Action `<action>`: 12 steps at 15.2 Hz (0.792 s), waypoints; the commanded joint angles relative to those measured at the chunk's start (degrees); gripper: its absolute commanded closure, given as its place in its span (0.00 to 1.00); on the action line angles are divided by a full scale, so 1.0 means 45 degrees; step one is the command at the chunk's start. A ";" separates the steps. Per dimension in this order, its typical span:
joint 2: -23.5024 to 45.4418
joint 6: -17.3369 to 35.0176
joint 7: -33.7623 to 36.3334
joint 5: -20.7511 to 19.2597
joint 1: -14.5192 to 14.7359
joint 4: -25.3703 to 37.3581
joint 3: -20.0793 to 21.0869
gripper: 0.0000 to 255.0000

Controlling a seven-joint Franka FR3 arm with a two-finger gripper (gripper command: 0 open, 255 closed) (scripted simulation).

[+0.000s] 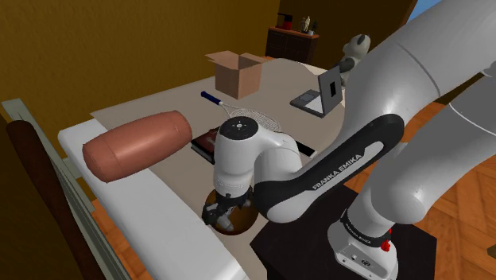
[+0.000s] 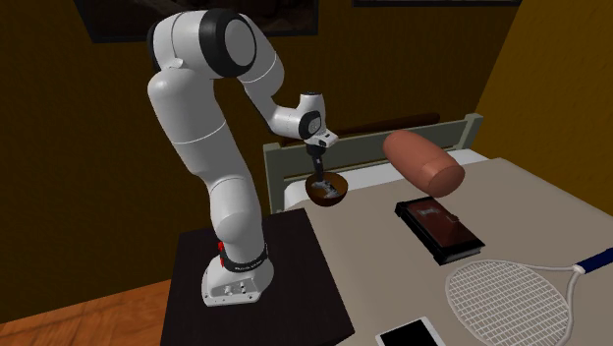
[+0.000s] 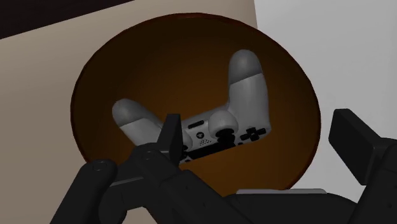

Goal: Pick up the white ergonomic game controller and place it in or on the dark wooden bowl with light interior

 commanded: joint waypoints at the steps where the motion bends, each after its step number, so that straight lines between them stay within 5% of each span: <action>1: -0.0525 -0.0541 -0.0353 0.0483 0.0239 0.0093 -0.0181 0.00; 4: -0.1798 -0.2056 -0.0992 0.1317 0.0775 0.0463 -0.0698 0.00; 12: -0.1796 -0.2056 -0.0988 0.1312 0.0783 0.0463 -0.0707 0.00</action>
